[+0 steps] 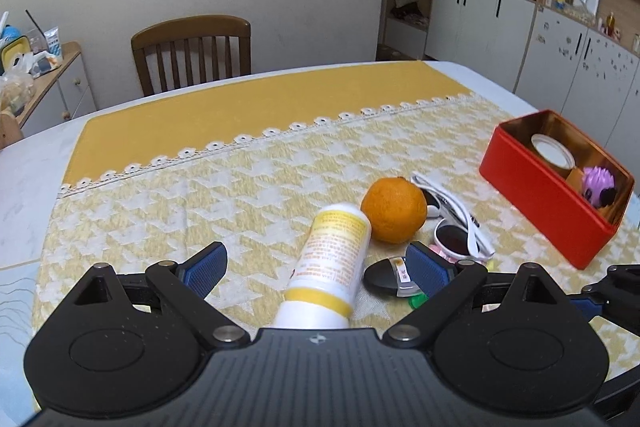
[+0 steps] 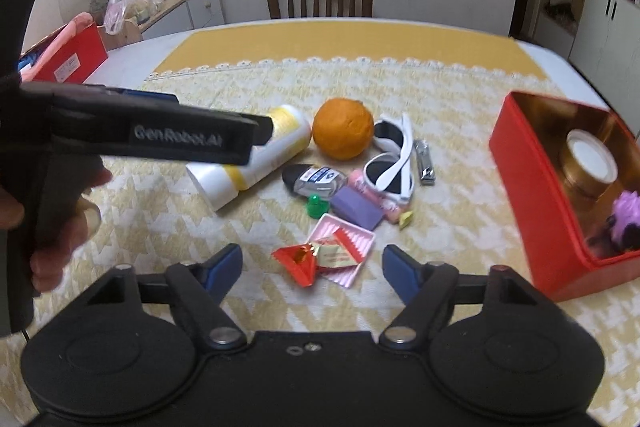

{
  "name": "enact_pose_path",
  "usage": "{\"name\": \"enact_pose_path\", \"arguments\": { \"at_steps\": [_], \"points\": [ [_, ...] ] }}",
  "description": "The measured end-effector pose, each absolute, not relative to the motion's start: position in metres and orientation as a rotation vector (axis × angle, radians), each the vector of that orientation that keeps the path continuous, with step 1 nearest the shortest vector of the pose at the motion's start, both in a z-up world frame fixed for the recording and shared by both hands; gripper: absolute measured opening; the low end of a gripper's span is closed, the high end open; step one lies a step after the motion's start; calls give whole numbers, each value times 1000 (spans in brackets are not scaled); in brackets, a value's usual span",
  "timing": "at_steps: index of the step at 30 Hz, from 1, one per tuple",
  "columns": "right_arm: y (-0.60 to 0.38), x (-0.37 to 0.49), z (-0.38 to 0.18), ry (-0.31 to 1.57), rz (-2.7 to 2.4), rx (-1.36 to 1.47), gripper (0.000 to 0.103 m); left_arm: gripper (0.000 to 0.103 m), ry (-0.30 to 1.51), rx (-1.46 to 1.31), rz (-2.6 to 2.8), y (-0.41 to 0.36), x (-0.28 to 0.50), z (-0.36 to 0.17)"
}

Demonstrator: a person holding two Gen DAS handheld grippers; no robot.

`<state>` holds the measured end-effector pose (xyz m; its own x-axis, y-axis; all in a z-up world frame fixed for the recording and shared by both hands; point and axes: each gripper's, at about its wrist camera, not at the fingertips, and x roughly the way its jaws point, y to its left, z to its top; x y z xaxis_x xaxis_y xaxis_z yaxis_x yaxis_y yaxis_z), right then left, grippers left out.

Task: Organize rigid objects
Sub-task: 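Grasp the white-and-yellow bottle with the left tool while the right grasps the red candy packet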

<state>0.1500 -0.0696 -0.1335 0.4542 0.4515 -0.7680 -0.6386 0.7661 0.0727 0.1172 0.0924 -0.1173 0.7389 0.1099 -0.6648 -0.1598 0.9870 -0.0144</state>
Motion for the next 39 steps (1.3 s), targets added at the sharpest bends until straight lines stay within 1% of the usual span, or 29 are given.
{"name": "enact_pose_path", "arguments": {
  "at_steps": [2,6,16,21,23,24,26,28,31,35,39],
  "points": [
    [-67,153,-136,892,685,-225,71,97,729,-63,151,92,120,-121],
    [-60,160,-140,950,679,-193,57,97,730,-71,143,94,125,-124],
    [-64,188,-149,1108,592,-37,42,96,767,-71,128,97,135,-135],
    [-72,193,-150,1130,572,26,33,84,786,-83,107,95,138,-140],
    [-74,193,-151,1135,571,34,31,76,798,-87,102,94,139,-142],
    [-75,193,-150,1135,572,35,31,74,806,-91,98,94,140,-143],
    [-77,193,-151,1135,575,41,30,65,820,-100,93,93,141,-146],
    [-78,192,-150,1131,578,42,30,61,829,-108,95,94,143,-148],
    [-80,190,-149,1121,585,29,30,50,833,-106,115,95,143,-149],
    [-82,187,-144,1095,604,4,30,44,828,-109,119,95,142,-148],
    [-85,184,-139,1071,626,-12,30,44,837,-97,140,93,139,-146]
  ]
}}
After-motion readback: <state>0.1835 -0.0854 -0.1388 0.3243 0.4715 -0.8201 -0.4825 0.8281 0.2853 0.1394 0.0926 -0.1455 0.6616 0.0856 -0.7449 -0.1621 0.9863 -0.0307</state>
